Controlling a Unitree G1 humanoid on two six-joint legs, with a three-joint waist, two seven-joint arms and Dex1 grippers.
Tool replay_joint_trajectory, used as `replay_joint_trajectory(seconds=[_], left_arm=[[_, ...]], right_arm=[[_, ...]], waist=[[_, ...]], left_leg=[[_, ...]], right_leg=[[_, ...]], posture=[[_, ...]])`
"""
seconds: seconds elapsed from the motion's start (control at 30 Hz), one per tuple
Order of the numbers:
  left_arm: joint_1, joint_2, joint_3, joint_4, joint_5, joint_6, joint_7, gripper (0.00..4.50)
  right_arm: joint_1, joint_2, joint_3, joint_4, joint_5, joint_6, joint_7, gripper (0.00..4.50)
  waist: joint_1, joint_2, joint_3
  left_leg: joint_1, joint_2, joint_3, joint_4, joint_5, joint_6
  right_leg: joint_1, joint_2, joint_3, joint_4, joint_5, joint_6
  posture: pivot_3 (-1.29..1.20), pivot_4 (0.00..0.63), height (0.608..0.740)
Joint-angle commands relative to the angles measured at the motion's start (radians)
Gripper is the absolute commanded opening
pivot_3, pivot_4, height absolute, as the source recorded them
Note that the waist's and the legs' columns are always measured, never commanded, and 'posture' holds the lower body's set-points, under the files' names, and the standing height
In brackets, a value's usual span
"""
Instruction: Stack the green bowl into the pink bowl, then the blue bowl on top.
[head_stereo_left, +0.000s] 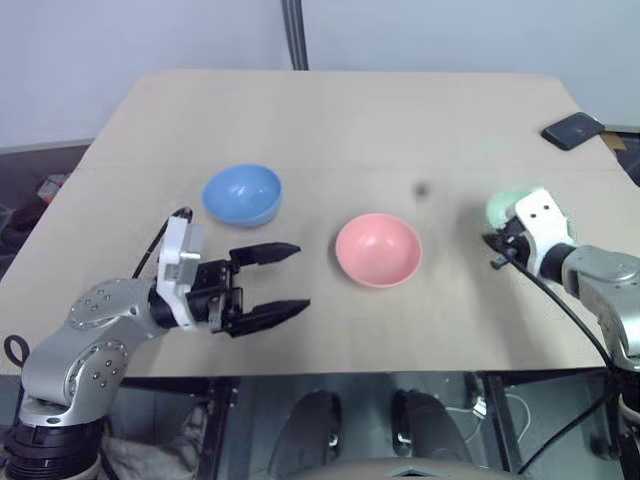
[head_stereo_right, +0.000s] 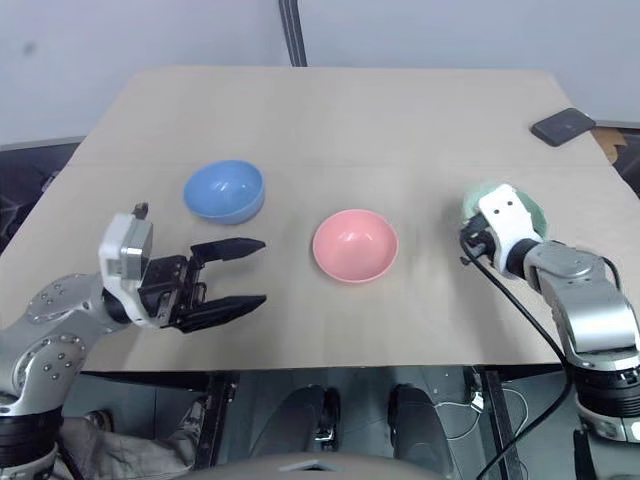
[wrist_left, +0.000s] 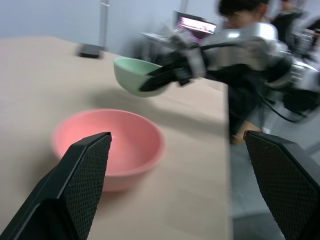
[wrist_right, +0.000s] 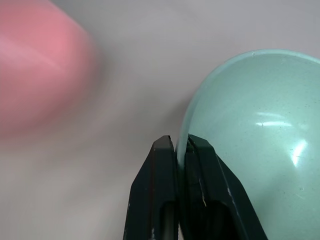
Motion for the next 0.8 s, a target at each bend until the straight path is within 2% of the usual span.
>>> replay_joint_trajectory(seconds=[0.03,0.13,0.23,0.33,0.37,0.4,0.5,0.6,0.67,0.8], left_arm=[[-0.011,-0.023,0.051,0.035,0.017,-0.02,0.078,4.5],[-0.025,-0.033,0.059,0.053,0.032,-0.039,0.095,4.5],[-0.053,-0.043,0.076,0.062,0.022,-0.035,0.136,4.5],[-0.045,-0.039,0.09,0.048,0.043,-0.034,0.17,4.5],[-0.039,-0.037,0.094,0.041,0.051,-0.036,0.18,4.5],[-0.03,-0.035,0.102,0.03,0.047,-0.029,0.193,4.5],[-0.014,-0.025,0.111,0.004,0.081,-0.001,0.274,4.5],[-0.011,-0.004,0.077,-0.012,0.26,-0.028,0.406,4.5],[-0.029,0.034,0.025,-0.002,0.449,-0.041,0.522,4.5],[-0.153,0.094,-0.065,0.05,0.59,0.057,0.613,4.5]], right_arm=[[-0.084,0.04,0.065,-0.095,0.123,-0.075,0.106,0.02],[-0.128,0.053,0.149,-0.071,0.157,-0.099,0.169,0.02],[-0.188,0.062,0.33,0.035,0.044,-0.207,0.212,0.02],[-0.212,0.084,0.433,0.175,-0.047,-0.296,0.218,0.02],[-0.215,0.085,0.446,0.201,-0.065,-0.32,0.223,0.72],[-0.22,0.078,0.449,0.208,-0.069,-0.329,0.233,1.03],[-0.222,0.076,0.389,0.165,-0.022,-0.304,0.241,2.47],[-0.214,0.111,0.262,0.079,0.092,-0.254,0.2,3.85],[-0.21,0.118,0.195,0.03,0.155,-0.213,0.178,3.85],[-0.184,0.121,0.12,-0.015,0.177,-0.198,0.108,3.85]], waist=[[0.001,0.0,0.0],[0.009,-0.001,0.0],[0.009,-0.001,0.0],[0.005,-0.002,-0.001],[0.005,-0.002,-0.001],[0.006,-0.002,-0.001],[0.008,-0.002,-0.001],[0.008,-0.003,-0.001],[0.009,-0.002,-0.001],[0.013,-0.003,-0.001]], left_leg=[[0.0,0.001,0.0,0.0,0.0,0.0],[0.0,0.002,-0.001,0.001,0.0,0.0],[0.0,0.001,0.0,0.002,0.001,-0.002],[0.0,0.001,0.001,0.002,0.001,-0.002],[0.0,0.001,0.001,0.002,0.001,-0.002],[0.0,0.001,0.001,0.002,0.001,-0.002],[-0.001,0.001,0.001,0.002,0.001,-0.002],[-0.001,0.001,0.0,0.002,0.001,-0.003],[0.0,0.001,0.0,0.001,0.001,-0.003],[0.0,0.001,-0.001,0.001,0.001,-0.003]], right_leg=[[0.0,0.001,0.0,0.0,0.0,0.0],[0.001,0.002,-0.001,0.0,0.0,0.0],[0.001,0.001,-0.001,-0.001,-0.001,-0.002],[0.001,0.001,0.0,-0.001,-0.001,-0.004],[0.001,0.001,0.0,-0.001,-0.001,-0.004],[0.001,0.001,0.0,-0.001,-0.001,-0.003],[0.0,0.001,-0.001,-0.001,0.0,-0.001],[0.001,0.001,0.0,-0.001,0.001,-0.001],[0.001,0.0,-0.001,-0.001,0.001,-0.001],[0.001,0.0,-0.002,-0.001,0.0,-0.002]], posture=[[0.0,0.15,0.739],[0.0,0.15,0.739],[0.0,0.15,0.739],[0.0,0.15,0.739],[0.0,0.15,0.739],[0.0,0.15,0.739],[0.0,0.15,0.739],[0.0,0.15,0.739],[0.0,0.15,0.739],[0.0,0.15,0.739]])
